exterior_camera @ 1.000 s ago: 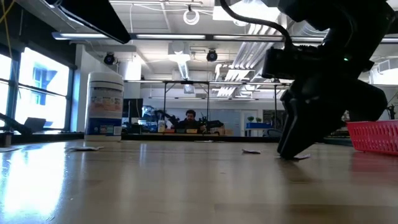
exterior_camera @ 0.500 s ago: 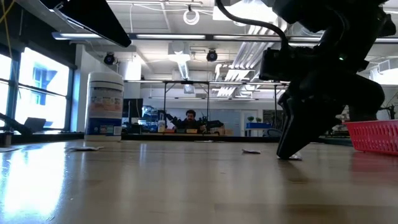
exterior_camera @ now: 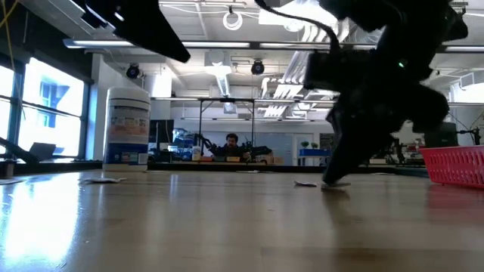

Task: Pick & Place First Aid Supplies
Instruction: Put the ointment pack into the left red bin

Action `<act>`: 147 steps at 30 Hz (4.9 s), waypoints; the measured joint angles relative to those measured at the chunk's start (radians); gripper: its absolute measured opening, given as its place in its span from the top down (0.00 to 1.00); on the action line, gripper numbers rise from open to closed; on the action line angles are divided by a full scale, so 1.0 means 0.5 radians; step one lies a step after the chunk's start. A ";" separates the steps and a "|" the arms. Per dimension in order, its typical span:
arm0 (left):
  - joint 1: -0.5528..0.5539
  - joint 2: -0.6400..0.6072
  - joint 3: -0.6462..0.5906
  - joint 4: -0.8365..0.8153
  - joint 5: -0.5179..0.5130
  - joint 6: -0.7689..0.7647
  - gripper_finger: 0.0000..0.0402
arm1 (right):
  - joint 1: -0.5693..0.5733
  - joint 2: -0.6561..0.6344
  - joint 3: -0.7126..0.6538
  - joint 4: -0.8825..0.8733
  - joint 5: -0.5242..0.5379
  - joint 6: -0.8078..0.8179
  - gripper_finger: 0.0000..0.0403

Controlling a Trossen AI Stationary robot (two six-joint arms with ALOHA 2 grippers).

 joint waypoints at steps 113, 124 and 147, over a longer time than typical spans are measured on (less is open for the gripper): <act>0.349 0.728 0.007 1.456 1.079 1.164 0.70 | -0.099 0.249 -0.329 1.230 -0.074 -0.365 0.74; 0.434 0.727 0.008 1.400 1.237 0.973 0.76 | -0.083 0.220 -0.329 1.230 -0.054 -0.357 0.74; 0.422 0.565 -0.011 1.302 1.121 0.870 1.00 | 0.264 -0.417 -0.331 0.753 0.433 -0.314 0.74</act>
